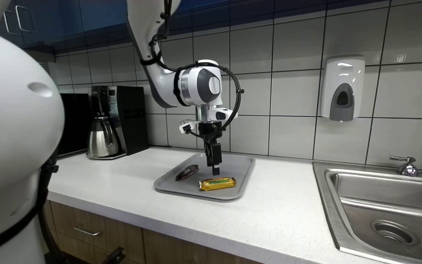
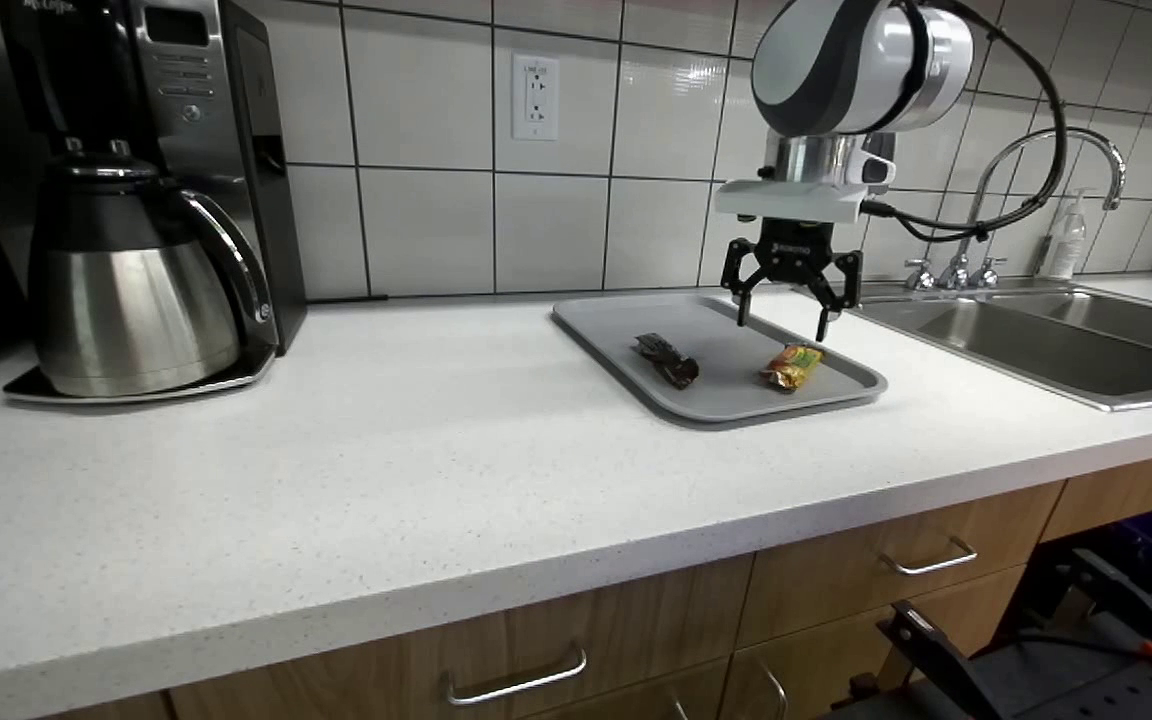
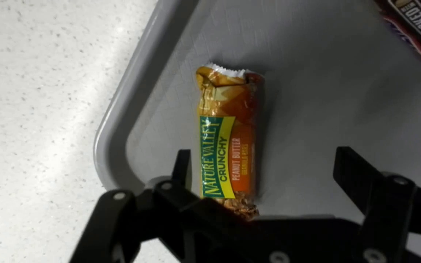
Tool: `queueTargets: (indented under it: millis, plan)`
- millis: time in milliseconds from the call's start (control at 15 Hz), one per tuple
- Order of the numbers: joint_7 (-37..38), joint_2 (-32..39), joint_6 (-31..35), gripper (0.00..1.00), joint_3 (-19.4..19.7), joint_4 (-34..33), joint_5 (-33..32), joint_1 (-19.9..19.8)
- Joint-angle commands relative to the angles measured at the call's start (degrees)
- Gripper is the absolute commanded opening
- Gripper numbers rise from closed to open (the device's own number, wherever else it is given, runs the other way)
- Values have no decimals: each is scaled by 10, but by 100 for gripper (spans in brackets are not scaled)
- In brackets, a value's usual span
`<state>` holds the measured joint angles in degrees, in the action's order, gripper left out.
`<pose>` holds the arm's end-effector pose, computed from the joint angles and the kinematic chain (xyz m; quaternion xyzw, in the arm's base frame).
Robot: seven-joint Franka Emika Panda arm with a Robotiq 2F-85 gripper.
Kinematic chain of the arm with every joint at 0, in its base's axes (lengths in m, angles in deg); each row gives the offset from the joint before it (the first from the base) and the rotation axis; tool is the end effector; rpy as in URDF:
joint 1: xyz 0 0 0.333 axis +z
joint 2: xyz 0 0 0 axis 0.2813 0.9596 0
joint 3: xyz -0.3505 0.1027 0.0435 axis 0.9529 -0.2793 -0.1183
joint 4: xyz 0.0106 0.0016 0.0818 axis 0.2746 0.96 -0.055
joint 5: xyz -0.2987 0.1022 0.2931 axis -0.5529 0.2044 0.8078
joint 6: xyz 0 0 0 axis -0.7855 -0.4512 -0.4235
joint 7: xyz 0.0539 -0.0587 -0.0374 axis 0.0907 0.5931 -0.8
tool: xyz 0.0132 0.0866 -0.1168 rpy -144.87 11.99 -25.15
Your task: Put the packets on the grey tray.
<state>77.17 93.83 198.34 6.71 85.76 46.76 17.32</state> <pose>0.5534 -0.0265 0.2422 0.9015 -0.4319 0.0113 0.0269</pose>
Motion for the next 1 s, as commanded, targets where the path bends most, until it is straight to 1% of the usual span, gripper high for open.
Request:
queueTargets:
  millis: [0, 400, 733, 933]
  plan:
    - [-33, -62, -34, 100, -3, 25, 17, 3]
    - [-54, -135, -47, 100, -12, 74, 16, 1]
    - [-68, -201, -55, 100, -31, 125, 21, 1]
    - [-87, -241, -67, 100, -43, 150, 34, 3]
